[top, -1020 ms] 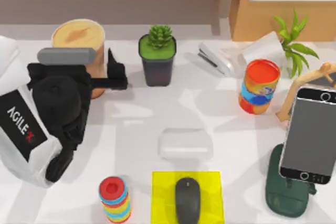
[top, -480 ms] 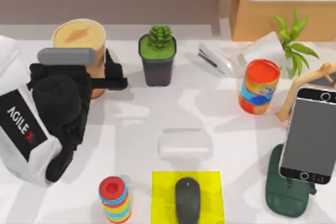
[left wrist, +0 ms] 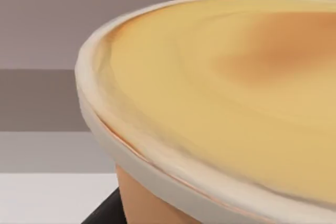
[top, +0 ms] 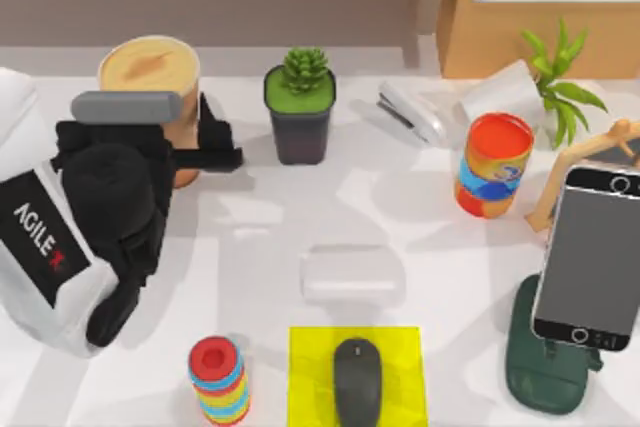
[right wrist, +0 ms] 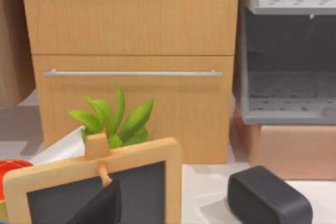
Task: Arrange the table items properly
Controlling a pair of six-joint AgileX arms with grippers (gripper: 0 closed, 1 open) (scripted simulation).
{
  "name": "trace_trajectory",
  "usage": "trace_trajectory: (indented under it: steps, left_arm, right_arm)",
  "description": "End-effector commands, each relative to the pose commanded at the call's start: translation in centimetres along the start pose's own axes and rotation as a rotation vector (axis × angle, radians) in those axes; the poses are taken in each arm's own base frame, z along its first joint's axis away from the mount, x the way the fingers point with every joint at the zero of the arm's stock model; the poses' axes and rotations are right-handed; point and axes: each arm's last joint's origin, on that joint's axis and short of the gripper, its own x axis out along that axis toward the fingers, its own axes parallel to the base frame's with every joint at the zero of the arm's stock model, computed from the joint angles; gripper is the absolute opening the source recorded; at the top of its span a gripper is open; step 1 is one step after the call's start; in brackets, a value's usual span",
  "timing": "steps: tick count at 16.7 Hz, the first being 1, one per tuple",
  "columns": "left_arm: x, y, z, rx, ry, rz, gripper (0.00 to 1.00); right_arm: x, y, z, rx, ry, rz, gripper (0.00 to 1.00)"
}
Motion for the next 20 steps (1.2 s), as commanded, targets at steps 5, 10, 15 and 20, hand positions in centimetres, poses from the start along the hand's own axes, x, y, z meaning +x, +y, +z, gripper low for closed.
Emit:
trace_trajectory:
  steps: [5, 10, 15, 20]
  left_arm:
    - [0.0, 0.0, 0.0, 0.000, 0.000, 0.000, 0.00]
    - [-0.1, 0.0, 0.3, 0.001, -0.001, -0.001, 0.00]
    - [-0.1, -0.1, 1.0, 0.002, 0.000, -0.001, 0.00]
    - [0.3, -0.3, 2.3, -0.018, -0.055, -0.012, 0.00]
  right_arm:
    - [0.0, 0.0, 0.0, 0.000, 0.000, 0.000, 1.00]
    - [0.0, 0.0, 0.0, 0.000, 0.000, 0.000, 1.00]
    - [0.0, 0.0, 0.0, 0.000, 0.000, 0.000, 1.00]
    - [0.0, 0.0, 0.0, 0.000, 0.000, 0.000, 1.00]
